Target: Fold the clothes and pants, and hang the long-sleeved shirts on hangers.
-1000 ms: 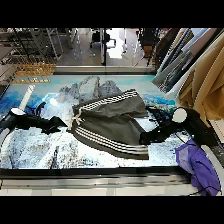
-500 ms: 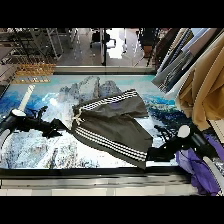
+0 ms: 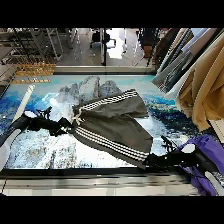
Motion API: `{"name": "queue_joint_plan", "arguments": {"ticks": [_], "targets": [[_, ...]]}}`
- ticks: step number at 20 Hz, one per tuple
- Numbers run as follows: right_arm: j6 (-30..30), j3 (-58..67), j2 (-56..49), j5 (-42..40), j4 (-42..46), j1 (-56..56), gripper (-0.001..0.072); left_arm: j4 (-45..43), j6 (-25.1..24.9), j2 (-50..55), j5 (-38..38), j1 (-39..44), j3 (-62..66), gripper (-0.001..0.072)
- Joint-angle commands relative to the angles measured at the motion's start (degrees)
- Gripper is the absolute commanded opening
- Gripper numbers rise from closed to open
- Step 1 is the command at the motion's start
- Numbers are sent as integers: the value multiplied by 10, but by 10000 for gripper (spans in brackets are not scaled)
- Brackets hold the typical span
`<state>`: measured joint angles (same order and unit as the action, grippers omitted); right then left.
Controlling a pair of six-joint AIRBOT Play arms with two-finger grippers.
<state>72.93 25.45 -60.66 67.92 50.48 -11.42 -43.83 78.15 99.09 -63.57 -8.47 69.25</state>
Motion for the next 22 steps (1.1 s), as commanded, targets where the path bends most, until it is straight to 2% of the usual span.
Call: {"name": "queue_joint_plan", "arguments": {"ticks": [1, 2, 4, 5, 6, 7, 8, 9, 10, 13, 16, 19, 22], "targets": [[-17, -11, 0, -59, -24, -3, 562, -5, 14, 21, 31, 10, 0, 603], [-23, -11, -7, -67, -36, -3, 507, -2, 14, 26, 31, 11, 0, 531], [-46, -11, -36, -71, -71, -2, 495, 23, 14, 38, 33, 12, 0, 325], [-58, -11, -54, -71, -85, 6, 495, 39, 14, 42, 33, 12, 0, 241], [-68, -11, -73, -71, -94, 20, 495, 52, 14, 45, 33, 12, 0, 191], [-82, -11, -93, -71, -102, 42, 443, 57, 14, 46, 33, 12, 0, 130], [-96, -11, -108, -72, -109, 64, 285, 58, 13, 46, 31, 12, 0, 39], [-103, -11, -115, -71, -113, 81, 139, 58, 13, 46, 28, 12, 0, 16], [-108, -10, -114, -66, -112, 92, 32, 58, 11, 45, 21, 11, 0, 16], [-111, -9, -59, -27, -101, 97, 16, 58, -29, 26, -3, 3, 0, 14], [-85, 24, 73, 28, -52, 97, 15, 58, -58, -33, -32, -22, 4, 13], [-20, 118, 228, 56, 28, 97, 15, 70, -71, -113, -102, -50, 49, 14], [11, 265, 355, 52, 84, 97, 15, 166, -88, -203, -157, -76, 121, 15]]}}
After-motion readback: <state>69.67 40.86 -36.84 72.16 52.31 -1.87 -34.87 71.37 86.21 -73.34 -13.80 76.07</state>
